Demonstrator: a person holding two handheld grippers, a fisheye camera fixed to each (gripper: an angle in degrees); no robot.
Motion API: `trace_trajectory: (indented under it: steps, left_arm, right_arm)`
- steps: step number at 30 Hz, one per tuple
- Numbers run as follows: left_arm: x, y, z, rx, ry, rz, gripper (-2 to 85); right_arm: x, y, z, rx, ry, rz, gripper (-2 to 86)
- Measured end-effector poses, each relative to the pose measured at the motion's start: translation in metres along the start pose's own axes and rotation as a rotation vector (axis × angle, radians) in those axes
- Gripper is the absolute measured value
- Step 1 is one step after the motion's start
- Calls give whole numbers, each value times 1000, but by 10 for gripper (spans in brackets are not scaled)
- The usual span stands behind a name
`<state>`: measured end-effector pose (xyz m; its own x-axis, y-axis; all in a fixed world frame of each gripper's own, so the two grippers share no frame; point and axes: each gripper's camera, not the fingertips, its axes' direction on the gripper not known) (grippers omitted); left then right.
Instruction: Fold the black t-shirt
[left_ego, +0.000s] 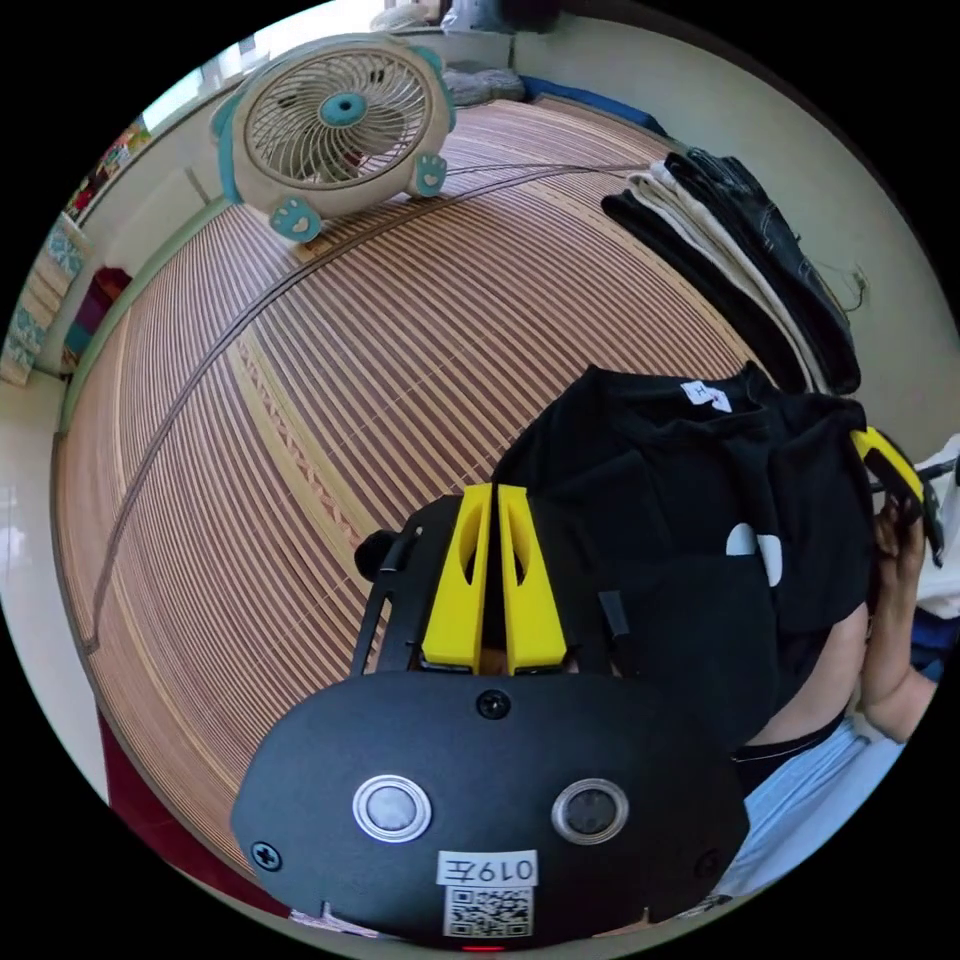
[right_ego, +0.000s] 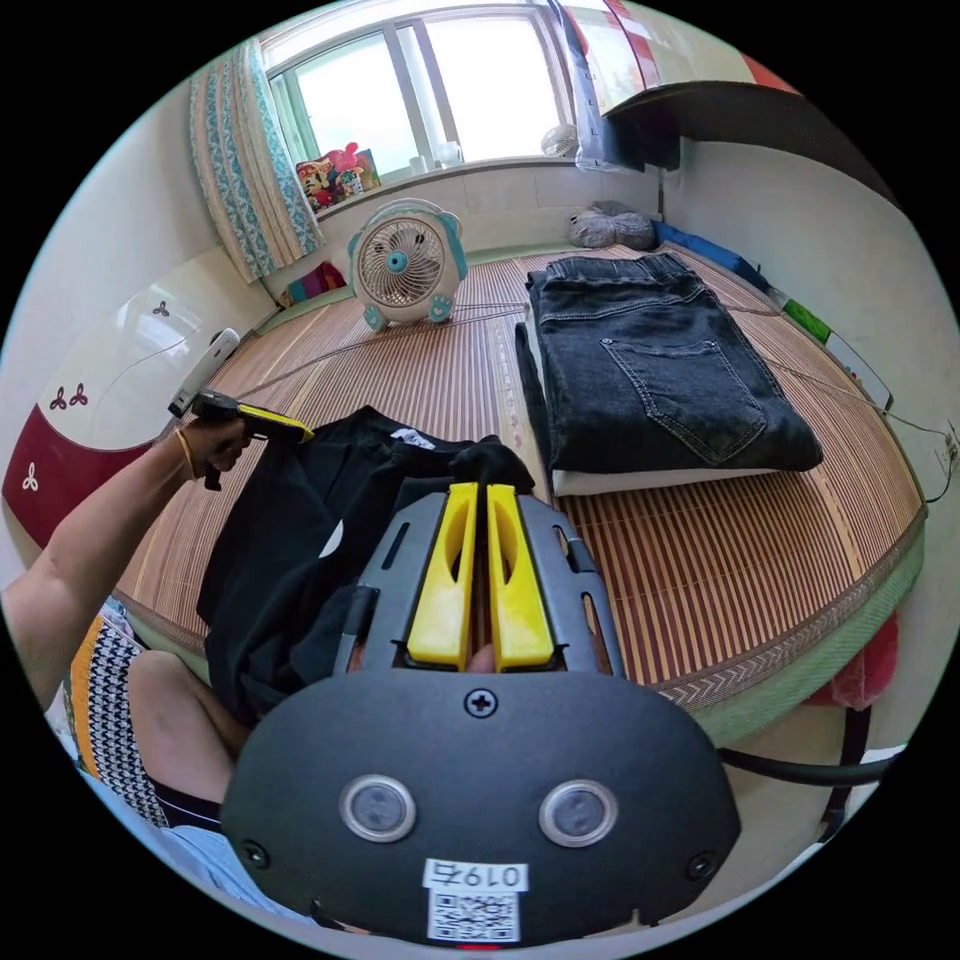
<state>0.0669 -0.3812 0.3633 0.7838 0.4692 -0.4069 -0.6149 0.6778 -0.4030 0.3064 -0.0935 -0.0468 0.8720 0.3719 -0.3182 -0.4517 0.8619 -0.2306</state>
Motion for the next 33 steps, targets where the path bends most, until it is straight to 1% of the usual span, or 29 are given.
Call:
trace_trajectory:
  steps: [1,3,6,8,9,11,12,14,16,19,20,23,27,33]
  left_arm:
    - [7,5,-8,1,-22,32,12]
    - [7,17,-25,23,-4,25,9]
    - [-10,51,-72,150,92,-61,6]
    - [-19,91,-124,274,148,-100,5]
    - [-19,103,-139,309,150,-106,5]
    - [-17,159,-204,461,134,-126,5]
    - [-16,174,-219,498,134,-133,4]
    - [-7,239,-283,649,119,-156,4]
    - [-1,284,-324,733,119,-164,4]
    - [3,337,-373,785,198,-167,5]
    - [5,351,-387,779,192,-171,5]
    - [15,382,-420,770,99,-204,5]
    - [27,426,-467,861,65,-241,5]
    - [65,482,-534,960,-71,-286,5]
  right_arm:
    - [-4,0,-7,15,8,-4,-8]
    - [-11,-2,-20,42,28,-25,-8]
    - [-23,-10,-51,102,55,-79,-8]
    - [-30,-19,-86,178,46,-112,-8]
    - [-31,-22,-96,201,41,-121,-8]
    - [-38,-32,-139,290,44,-150,-8]
    - [-40,-34,-151,313,44,-155,-9]
    - [-43,-41,-196,405,35,-151,-9]
    - [-41,-43,-230,480,4,-130,-9]
    - [-43,-47,-274,561,-64,-109,-9]
    - [-48,-51,-287,569,-98,-113,-9]
    - [-78,-60,-312,569,-113,-177,-9]
    - [-107,-62,-346,601,-118,-232,-9]
    - [-131,-58,-393,645,-156,-246,-10]
